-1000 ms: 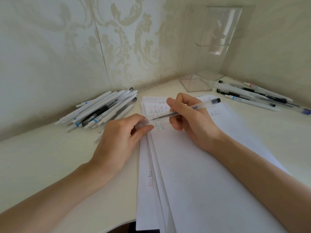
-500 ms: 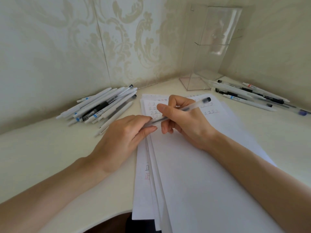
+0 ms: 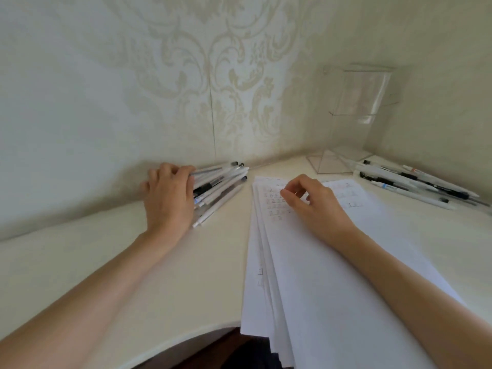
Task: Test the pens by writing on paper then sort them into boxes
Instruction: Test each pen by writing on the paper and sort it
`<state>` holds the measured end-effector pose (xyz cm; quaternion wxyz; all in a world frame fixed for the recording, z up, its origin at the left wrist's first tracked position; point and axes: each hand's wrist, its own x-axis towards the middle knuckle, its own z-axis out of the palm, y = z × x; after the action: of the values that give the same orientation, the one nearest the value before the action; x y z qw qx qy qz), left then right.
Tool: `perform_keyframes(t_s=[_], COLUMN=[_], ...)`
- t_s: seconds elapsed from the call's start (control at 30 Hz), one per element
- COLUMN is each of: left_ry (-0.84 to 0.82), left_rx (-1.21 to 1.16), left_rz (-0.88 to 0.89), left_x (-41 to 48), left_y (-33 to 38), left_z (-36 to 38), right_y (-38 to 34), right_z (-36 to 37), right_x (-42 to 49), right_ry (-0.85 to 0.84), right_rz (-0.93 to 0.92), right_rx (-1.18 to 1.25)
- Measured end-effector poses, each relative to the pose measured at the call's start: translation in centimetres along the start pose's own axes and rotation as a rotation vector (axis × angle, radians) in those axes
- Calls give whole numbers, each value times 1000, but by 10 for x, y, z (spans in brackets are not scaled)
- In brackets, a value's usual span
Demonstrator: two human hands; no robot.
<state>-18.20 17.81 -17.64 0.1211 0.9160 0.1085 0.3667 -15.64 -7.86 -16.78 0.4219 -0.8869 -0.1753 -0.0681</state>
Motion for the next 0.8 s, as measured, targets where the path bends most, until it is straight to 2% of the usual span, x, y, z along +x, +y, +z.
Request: perform_keyframes(t_s=[0.07, 0.17, 0.3, 0.4, 0.53, 0.63, 0.8], left_ry=[1, -22, -468, -659, -746, -744, -763], left_rx=[60, -95, -489, -456, -348, -366, -382], left_rz=[7, 264, 628, 793, 802, 813, 813], left_x=[-2, -10, -35, -49, -53, -53, -55], left_y=[1, 26, 76, 101, 111, 110, 109], left_z=[0, -5, -10, -2, 11, 16, 17], right_y=[0, -1, 8, 36, 86, 114, 121], right_z=[0, -3, -25, -57, -102, -122, -120], right_x=[2, 2, 3, 4, 0, -4, -1], right_ry=[10, 43, 107, 190, 349, 379, 335], right_rz=[-4, 29, 9, 23, 170, 313, 367], right_rx=[-17, 26, -48, -198, -496, -676, -701])
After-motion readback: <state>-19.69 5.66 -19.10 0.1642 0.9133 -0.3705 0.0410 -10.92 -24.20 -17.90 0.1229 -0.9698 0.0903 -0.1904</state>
